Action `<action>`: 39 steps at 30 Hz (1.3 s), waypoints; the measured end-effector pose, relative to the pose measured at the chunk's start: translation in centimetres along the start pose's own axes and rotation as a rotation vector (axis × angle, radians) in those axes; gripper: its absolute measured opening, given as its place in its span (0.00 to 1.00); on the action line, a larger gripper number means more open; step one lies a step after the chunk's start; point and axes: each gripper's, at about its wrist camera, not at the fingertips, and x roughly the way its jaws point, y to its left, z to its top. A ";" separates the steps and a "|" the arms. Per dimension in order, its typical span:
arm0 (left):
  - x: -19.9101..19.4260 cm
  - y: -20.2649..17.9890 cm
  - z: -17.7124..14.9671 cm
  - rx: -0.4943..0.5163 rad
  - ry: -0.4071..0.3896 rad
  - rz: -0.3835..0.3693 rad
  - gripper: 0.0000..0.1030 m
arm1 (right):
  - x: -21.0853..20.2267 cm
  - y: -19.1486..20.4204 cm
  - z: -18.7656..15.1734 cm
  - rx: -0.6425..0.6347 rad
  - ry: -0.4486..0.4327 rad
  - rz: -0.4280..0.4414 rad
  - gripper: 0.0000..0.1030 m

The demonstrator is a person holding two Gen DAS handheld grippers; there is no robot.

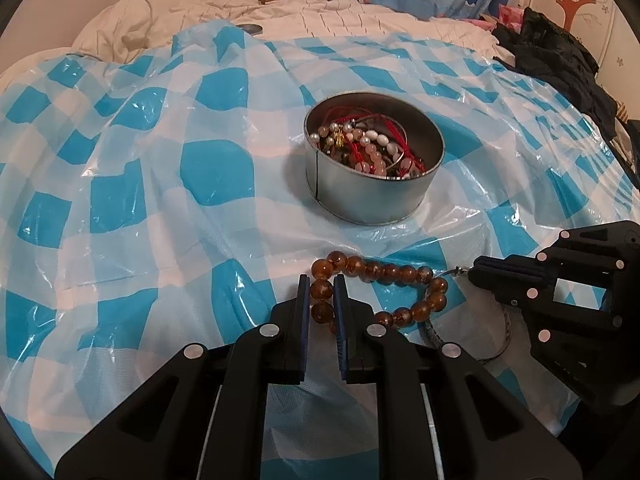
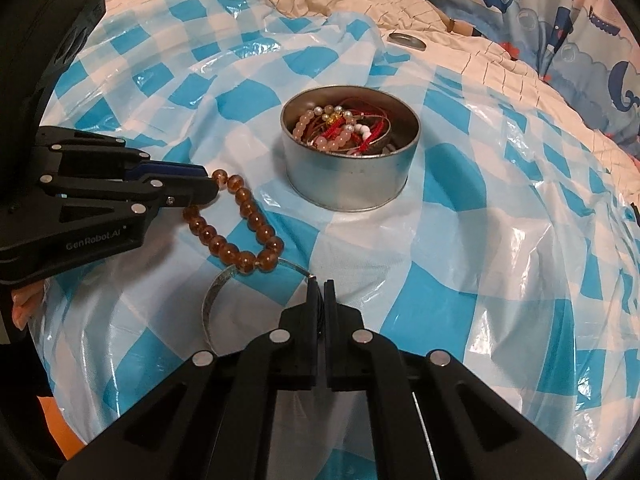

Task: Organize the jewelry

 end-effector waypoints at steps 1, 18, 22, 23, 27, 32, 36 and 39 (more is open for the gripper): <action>0.1 -0.1 0.0 0.001 0.005 0.001 0.10 | 0.1 0.1 0.0 -0.007 0.004 -0.004 0.03; -3.1 0.4 1.0 -0.012 -0.096 -0.056 0.10 | -1.5 -2.7 0.6 0.122 -0.085 -0.064 0.03; -4.5 0.1 1.7 -0.002 -0.137 -0.074 0.10 | -2.5 -3.8 0.8 0.172 -0.137 -0.085 0.04; -4.8 -0.1 1.9 0.004 -0.148 -0.079 0.10 | -3.1 -4.1 0.9 0.186 -0.169 -0.085 0.04; -6.1 -0.9 2.8 0.031 -0.184 -0.090 0.10 | -4.7 -4.7 1.1 0.209 -0.255 -0.083 0.04; -8.0 -1.8 4.2 0.056 -0.241 -0.105 0.10 | -6.5 -5.2 1.3 0.233 -0.339 -0.081 0.03; -8.9 -2.2 5.0 0.059 -0.275 -0.119 0.10 | -6.1 -5.6 1.6 0.230 -0.304 -0.052 0.03; -9.0 -2.6 5.4 0.055 -0.283 -0.136 0.10 | -4.6 -5.9 1.4 0.241 -0.220 -0.043 0.10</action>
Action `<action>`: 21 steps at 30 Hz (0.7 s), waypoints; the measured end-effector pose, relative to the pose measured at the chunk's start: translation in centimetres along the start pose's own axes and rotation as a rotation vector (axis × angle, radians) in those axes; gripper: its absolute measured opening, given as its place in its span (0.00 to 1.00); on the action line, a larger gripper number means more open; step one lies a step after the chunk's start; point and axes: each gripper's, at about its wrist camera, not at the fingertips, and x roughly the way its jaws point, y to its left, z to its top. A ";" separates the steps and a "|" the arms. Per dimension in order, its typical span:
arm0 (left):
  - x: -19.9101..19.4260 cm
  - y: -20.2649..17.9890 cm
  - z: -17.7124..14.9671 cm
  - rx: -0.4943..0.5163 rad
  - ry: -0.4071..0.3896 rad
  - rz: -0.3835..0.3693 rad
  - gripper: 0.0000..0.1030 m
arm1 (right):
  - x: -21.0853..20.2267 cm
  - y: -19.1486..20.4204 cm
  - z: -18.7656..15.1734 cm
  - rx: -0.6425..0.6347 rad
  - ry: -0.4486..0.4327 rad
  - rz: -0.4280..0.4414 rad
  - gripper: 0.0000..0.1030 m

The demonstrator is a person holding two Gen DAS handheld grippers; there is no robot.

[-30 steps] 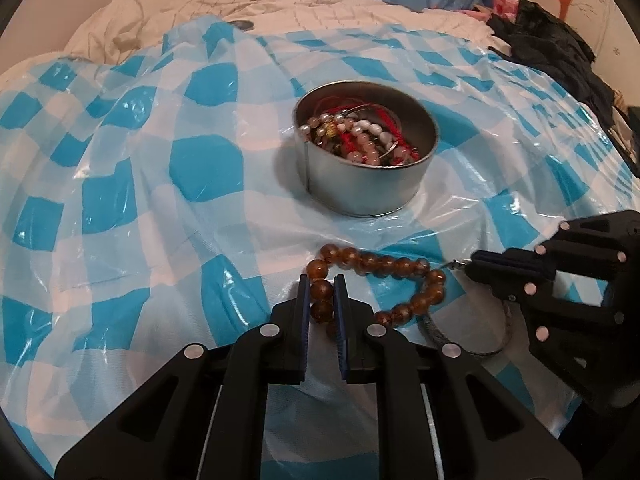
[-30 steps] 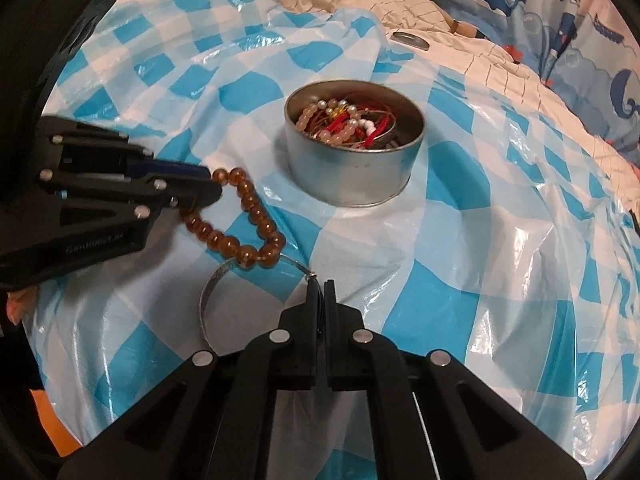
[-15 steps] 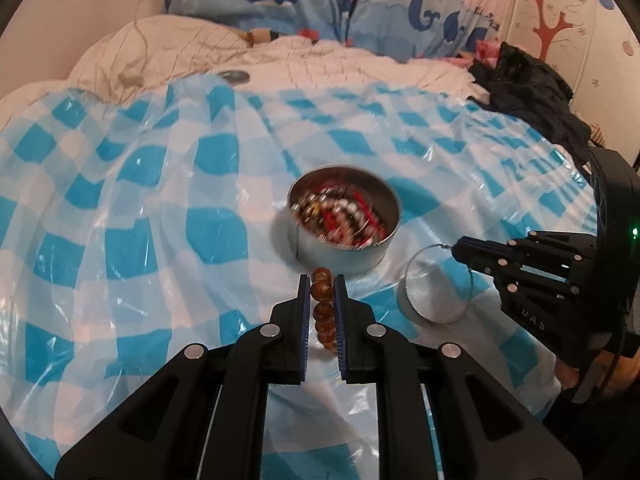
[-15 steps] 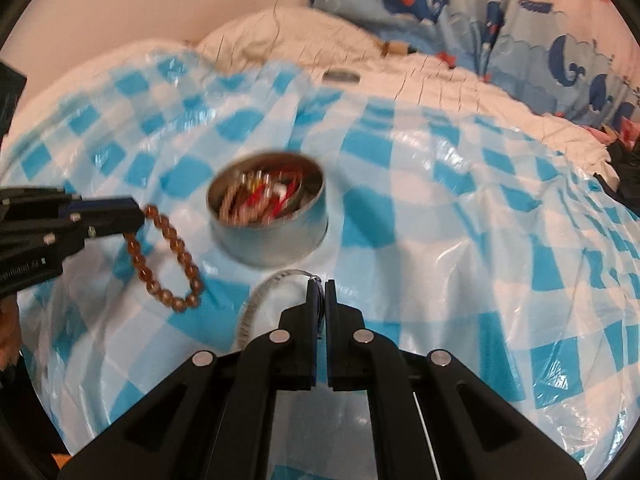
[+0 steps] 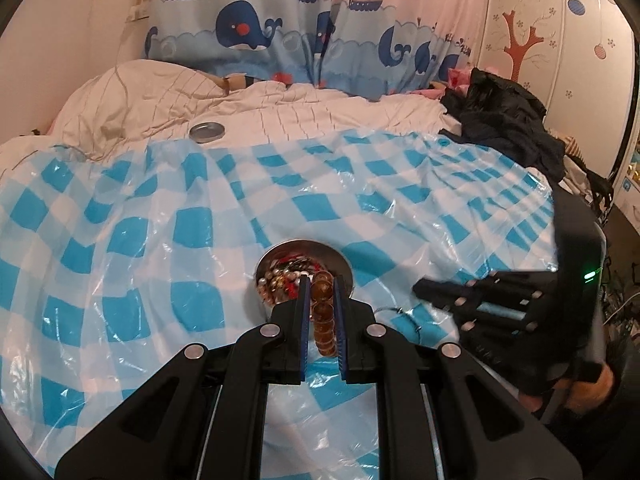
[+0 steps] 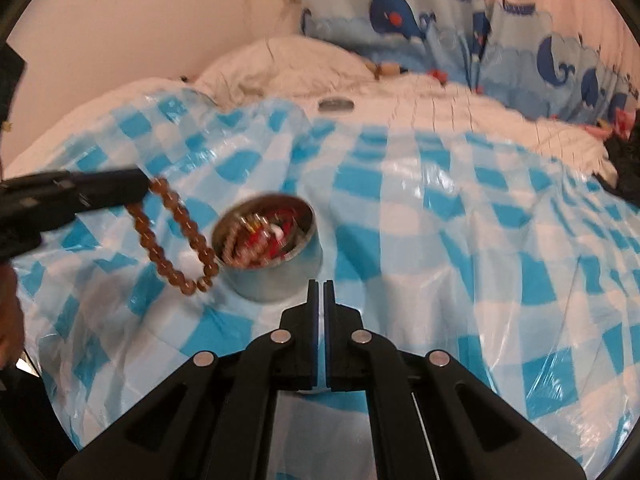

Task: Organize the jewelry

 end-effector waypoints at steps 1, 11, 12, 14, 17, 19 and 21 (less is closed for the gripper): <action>0.0 -0.1 0.1 0.000 -0.002 -0.005 0.10 | 0.5 -0.1 -0.2 0.002 0.024 0.001 0.35; 0.7 0.4 3.4 -0.091 -0.110 -0.100 0.10 | 5.0 -1.2 -2.6 0.017 0.213 -0.069 0.18; 1.0 0.5 3.6 -0.101 -0.118 -0.104 0.10 | 5.1 -0.8 -2.7 -0.006 0.215 -0.077 0.13; 3.0 1.1 3.6 -0.137 -0.103 -0.072 0.10 | 5.1 -0.4 -2.8 -0.043 0.210 -0.098 0.04; 7.3 2.9 2.2 -0.224 0.045 0.029 0.10 | 4.5 -1.0 -2.5 -0.022 0.178 -0.108 0.03; 8.8 4.0 1.1 -0.290 0.114 0.049 0.10 | 3.6 -1.5 -2.0 0.003 0.136 -0.111 0.04; 8.7 4.3 0.6 -0.286 0.119 0.060 0.11 | 2.5 -1.8 -1.4 0.016 0.081 -0.117 0.04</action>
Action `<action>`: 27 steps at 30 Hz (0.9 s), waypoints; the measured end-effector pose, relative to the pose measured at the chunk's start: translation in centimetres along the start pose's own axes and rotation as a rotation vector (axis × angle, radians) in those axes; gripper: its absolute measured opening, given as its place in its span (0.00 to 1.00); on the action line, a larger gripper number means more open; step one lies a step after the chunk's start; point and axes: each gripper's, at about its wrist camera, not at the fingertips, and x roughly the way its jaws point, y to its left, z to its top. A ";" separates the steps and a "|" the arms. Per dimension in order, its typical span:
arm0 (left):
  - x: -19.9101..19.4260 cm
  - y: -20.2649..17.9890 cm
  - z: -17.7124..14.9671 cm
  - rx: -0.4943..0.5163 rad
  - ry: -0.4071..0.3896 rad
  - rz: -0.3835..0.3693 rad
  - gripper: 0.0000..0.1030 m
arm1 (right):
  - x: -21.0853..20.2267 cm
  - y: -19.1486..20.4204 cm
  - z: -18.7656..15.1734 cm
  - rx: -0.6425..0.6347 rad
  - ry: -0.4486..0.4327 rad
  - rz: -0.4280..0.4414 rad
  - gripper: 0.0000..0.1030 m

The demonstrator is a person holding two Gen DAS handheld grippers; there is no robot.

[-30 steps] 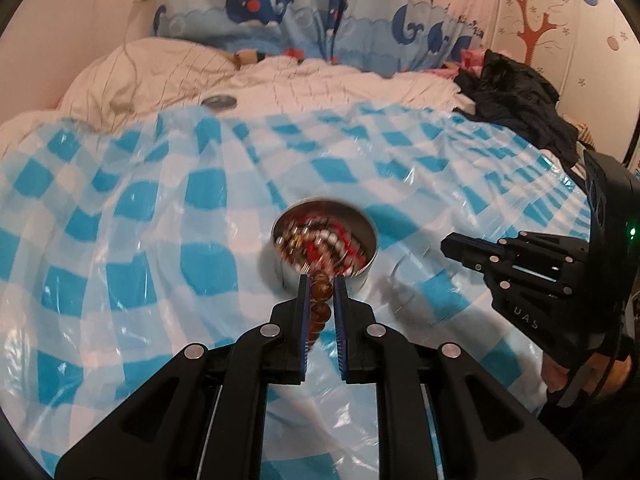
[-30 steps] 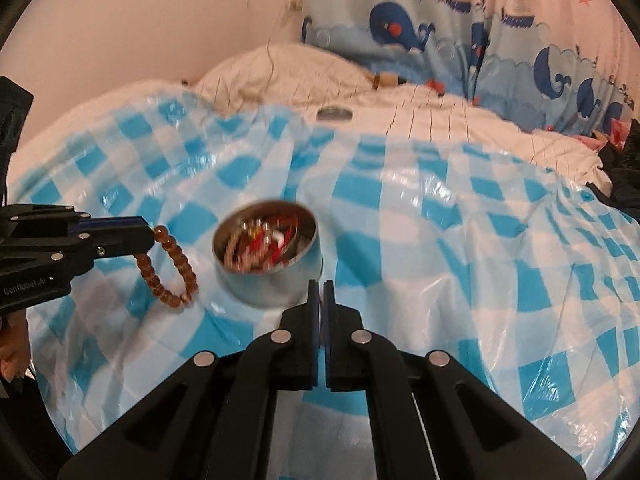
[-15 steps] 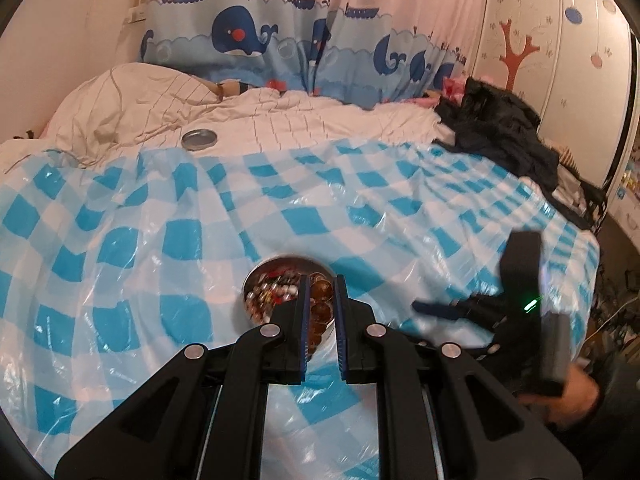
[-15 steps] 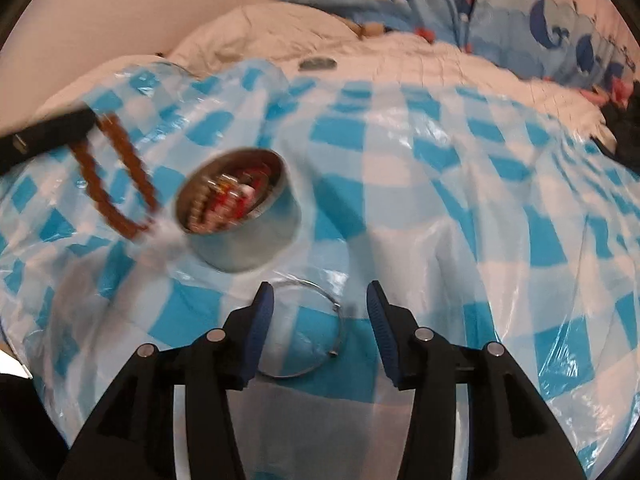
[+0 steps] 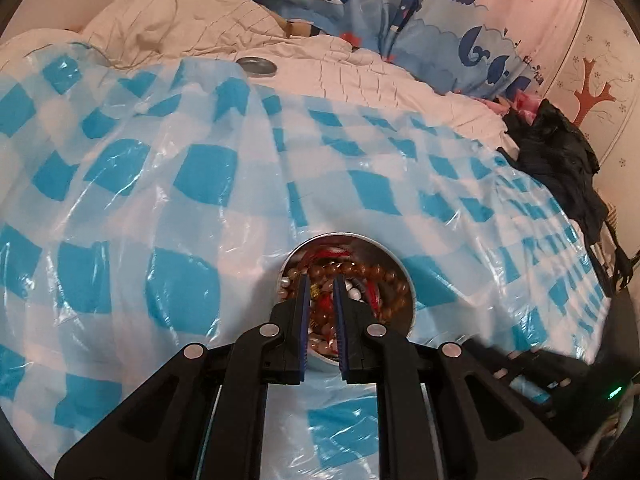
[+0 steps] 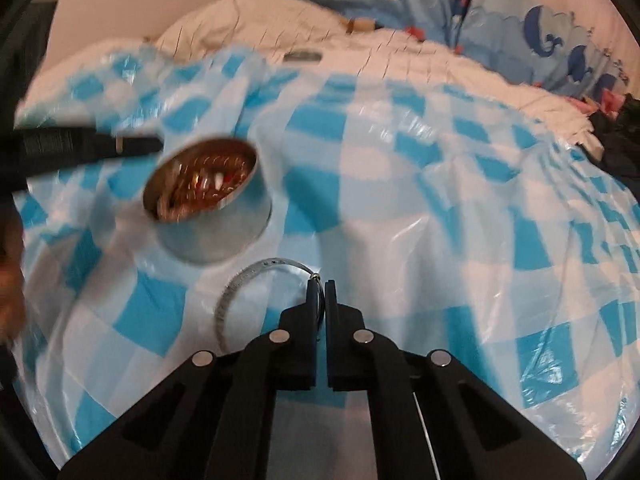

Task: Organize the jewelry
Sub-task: 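Lower the brown bracelet into the tin with the left tool and open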

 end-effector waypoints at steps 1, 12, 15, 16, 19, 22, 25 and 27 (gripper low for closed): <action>-0.4 -0.1 -0.1 0.015 -0.008 0.005 0.11 | -0.6 0.0 0.2 0.002 -0.029 0.004 0.04; -4.0 2.3 -1.0 -0.019 -0.056 -0.002 0.46 | -2.8 2.2 5.5 0.005 -0.195 0.116 0.04; -4.5 2.4 -1.2 -0.019 -0.070 -0.001 0.53 | -0.9 3.7 7.0 -0.012 -0.177 0.140 0.05; -4.6 2.3 -1.3 -0.011 -0.069 0.004 0.54 | -0.2 4.2 7.2 -0.022 -0.169 0.137 0.05; -4.4 2.1 -1.8 0.009 -0.062 0.019 0.60 | 2.0 5.0 7.5 -0.033 -0.125 0.114 0.09; -3.9 1.4 -2.4 0.029 -0.044 0.024 0.63 | 1.8 4.1 6.6 -0.008 -0.127 0.092 0.29; -3.3 0.3 -3.4 0.062 -0.023 0.016 0.65 | 0.4 2.6 5.1 0.012 -0.125 0.078 0.37; -3.1 -0.3 -4.0 0.072 -0.020 0.019 0.68 | -0.8 1.3 3.6 0.063 -0.123 0.105 0.46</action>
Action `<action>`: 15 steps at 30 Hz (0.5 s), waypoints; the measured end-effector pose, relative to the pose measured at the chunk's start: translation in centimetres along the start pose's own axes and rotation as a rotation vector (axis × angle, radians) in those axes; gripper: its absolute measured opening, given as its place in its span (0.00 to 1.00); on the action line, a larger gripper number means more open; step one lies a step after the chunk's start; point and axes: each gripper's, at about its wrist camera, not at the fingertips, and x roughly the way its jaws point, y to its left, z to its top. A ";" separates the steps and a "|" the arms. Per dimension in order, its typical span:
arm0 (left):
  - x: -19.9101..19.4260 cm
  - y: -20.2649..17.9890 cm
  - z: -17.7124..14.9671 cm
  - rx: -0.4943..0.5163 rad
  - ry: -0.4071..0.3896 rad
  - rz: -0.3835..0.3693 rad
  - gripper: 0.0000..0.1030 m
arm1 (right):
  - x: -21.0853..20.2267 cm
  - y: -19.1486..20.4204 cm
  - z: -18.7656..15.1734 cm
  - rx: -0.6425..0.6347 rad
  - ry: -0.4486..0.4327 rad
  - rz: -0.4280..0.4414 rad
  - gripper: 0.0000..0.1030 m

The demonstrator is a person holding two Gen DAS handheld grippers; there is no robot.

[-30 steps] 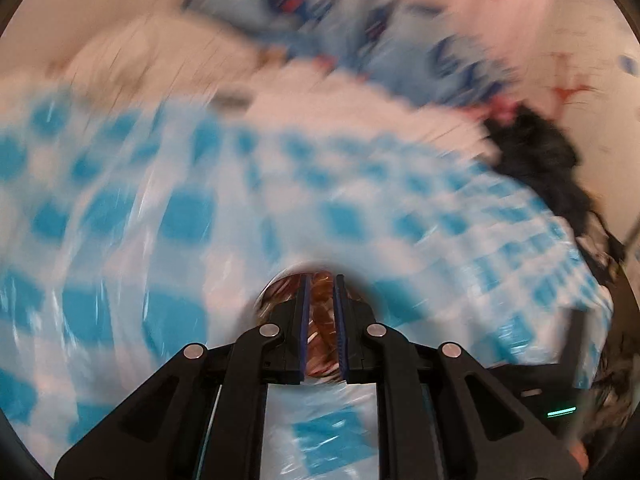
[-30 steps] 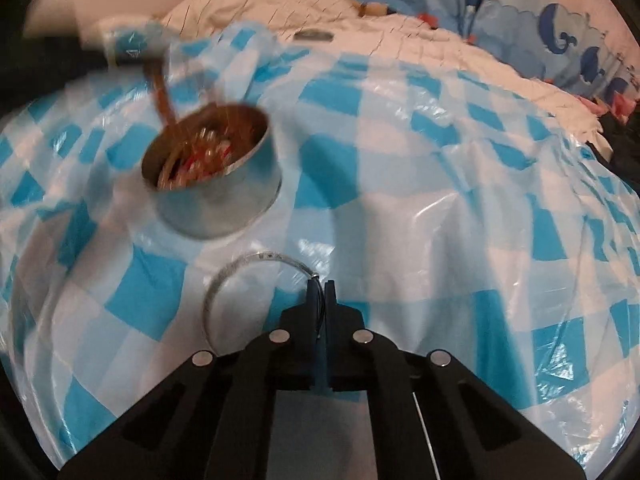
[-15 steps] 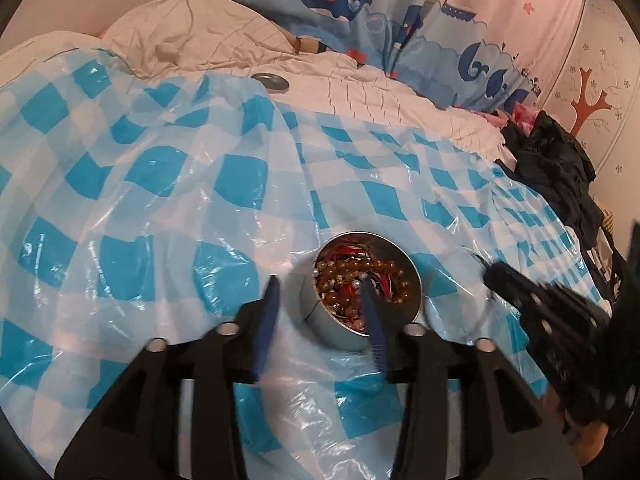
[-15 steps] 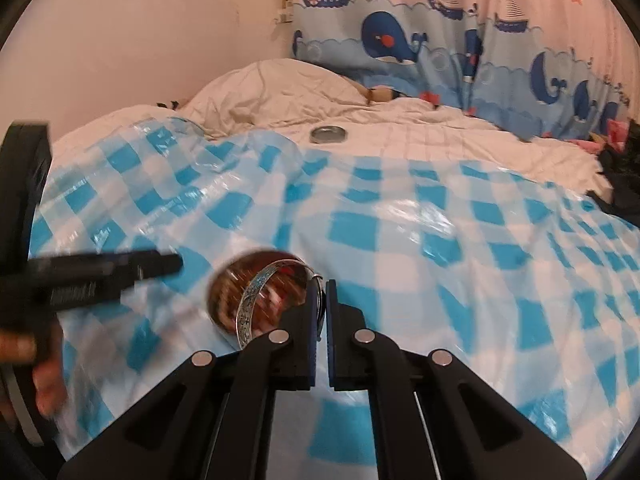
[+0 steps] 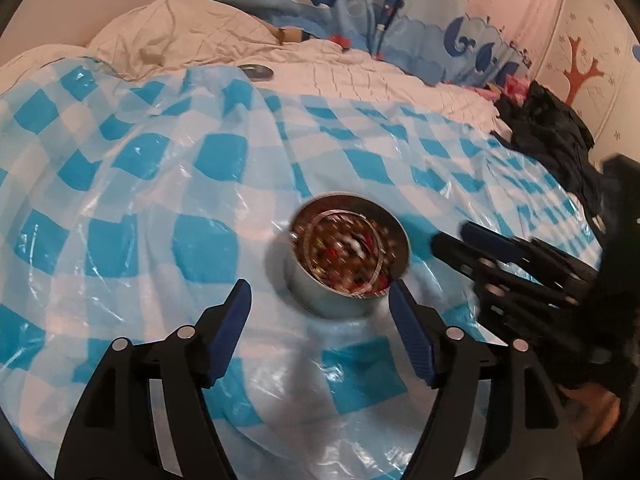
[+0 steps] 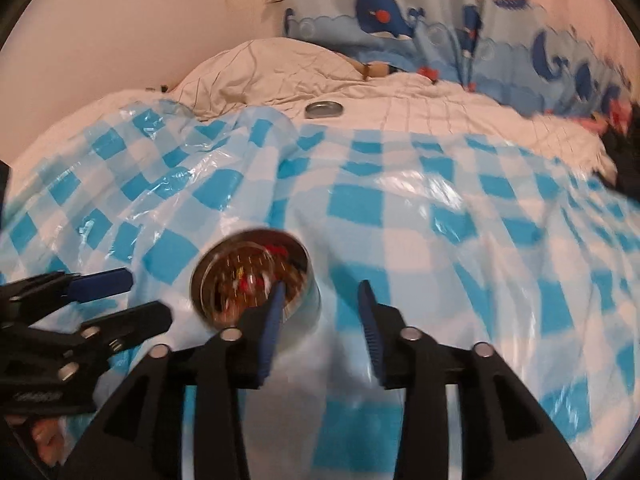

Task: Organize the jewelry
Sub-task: 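Lower the brown bracelet into the tin with the left tool and open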

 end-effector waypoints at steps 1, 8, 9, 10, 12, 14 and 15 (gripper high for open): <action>0.1 -0.4 -0.5 0.005 0.003 -0.001 0.69 | -0.9 -0.7 -0.9 0.040 -0.005 0.020 0.52; 1.5 -2.4 -4.0 0.008 0.036 0.043 0.76 | -2.7 -3.1 -4.7 0.138 0.034 -0.029 0.55; 1.8 -2.5 -4.4 0.009 0.042 0.059 0.79 | -2.5 -3.2 -4.8 0.143 0.041 -0.046 0.56; 2.2 -2.5 -4.7 -0.003 0.050 0.083 0.79 | -2.5 -3.2 -4.8 0.142 0.041 -0.052 0.57; 2.6 -2.5 -4.9 -0.035 0.065 0.115 0.81 | -2.4 -3.2 -4.9 0.132 0.029 -0.084 0.64; 2.8 -2.8 -4.7 -0.058 0.065 0.117 0.84 | -2.5 -3.2 -5.1 0.123 0.017 -0.119 0.66; 2.8 -2.9 -4.7 -0.061 0.062 0.119 0.84 | -2.4 -3.3 -5.2 0.123 0.020 -0.131 0.66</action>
